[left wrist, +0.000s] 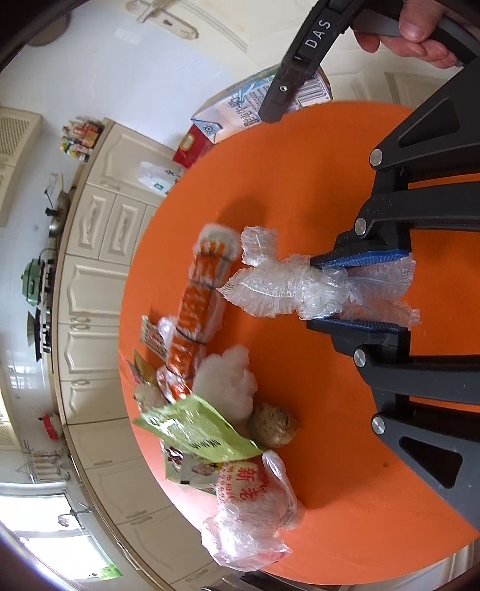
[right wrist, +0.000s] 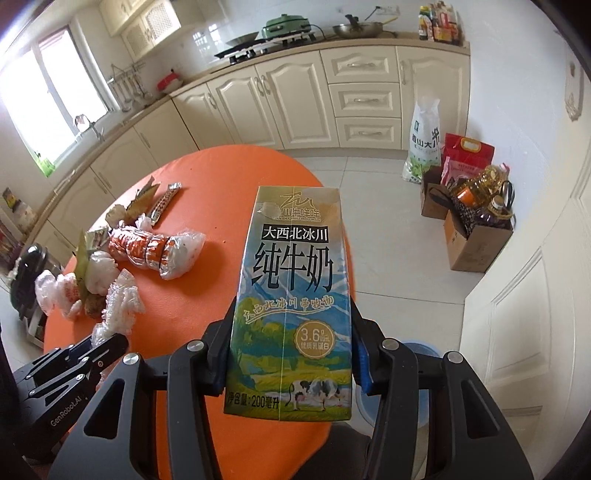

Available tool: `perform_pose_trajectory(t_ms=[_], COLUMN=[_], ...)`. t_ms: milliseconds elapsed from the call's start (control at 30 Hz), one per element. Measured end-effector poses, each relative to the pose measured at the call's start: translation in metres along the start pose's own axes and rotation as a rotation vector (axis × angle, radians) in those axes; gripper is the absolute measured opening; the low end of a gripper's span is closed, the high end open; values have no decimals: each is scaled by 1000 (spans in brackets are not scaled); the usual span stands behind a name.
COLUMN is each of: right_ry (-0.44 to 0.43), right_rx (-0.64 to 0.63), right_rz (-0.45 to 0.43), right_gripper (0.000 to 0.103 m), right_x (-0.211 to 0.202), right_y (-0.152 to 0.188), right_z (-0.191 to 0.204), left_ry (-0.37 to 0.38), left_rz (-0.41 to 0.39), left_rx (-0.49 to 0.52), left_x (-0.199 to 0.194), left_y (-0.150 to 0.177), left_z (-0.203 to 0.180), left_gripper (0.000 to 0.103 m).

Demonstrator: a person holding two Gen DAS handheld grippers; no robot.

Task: Collect trash
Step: 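Carry both items to the blue bin and open both tools to drop them, then return both open tools to the orange table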

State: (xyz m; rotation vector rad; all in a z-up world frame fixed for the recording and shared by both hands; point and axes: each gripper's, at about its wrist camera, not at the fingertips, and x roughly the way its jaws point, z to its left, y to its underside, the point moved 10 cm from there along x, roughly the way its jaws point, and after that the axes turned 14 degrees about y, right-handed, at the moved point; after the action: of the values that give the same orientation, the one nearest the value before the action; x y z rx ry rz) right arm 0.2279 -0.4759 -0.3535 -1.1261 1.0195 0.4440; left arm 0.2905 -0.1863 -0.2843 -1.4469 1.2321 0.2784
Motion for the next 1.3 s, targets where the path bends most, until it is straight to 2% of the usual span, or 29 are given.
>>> perform_pose_trajectory(t_ms=[100,200,333,500,633,700,867,967,1000,1033,1067,1100,1133,1167,1233,1300], right_ry=[17,79,168,223,219,216,197,185,183,181,181,180,184,193,202,229], right_rx=[36,94,186,247,280,290,318,331,334,342,349,361,365,372,379,380], right_rz=[-18,-4,78,184,258,295,367,405,410,422,426,431,430,428,428,437], right_gripper=[51,51,51,51,51,51,51,53,53,54,61,67,80,88,89,91], right_x=[-14,-16,6,42,70,86,122,139,142,146,148,150,148,148,147,147], right_y=[3,13,43,79,101,112,132,138,140,142,144,145,149,149,150,152], right_z=[-30,-80,-151,-199,-217,-226,-234,-236,-238,-239,-240,-242,-243,-245,-248,-254], left_ry=[63,153,236,304,293,266,171,142,133,127,117,101,88,80,63,52], left_rz=[-9,9,77,208,327,379,460,498,504,510,513,504,494,487,481,476], left_rx=[36,109,200,289,346,369,411,414,414,413,415,415,420,429,449,463], left_x=[-8,-5,23,71,115,137,175,188,192,194,200,201,212,216,214,211], left_y=[-5,-7,5,36,65,75,81,84,84,84,82,79,75,75,77,82], left_z=[-34,-86,-151,-214,-235,-238,-239,-248,-250,-254,-262,-263,-265,-268,-276,-277], left_gripper=[20,21,21,21,21,21,24,26,29,40,48,65,76,80,87,88])
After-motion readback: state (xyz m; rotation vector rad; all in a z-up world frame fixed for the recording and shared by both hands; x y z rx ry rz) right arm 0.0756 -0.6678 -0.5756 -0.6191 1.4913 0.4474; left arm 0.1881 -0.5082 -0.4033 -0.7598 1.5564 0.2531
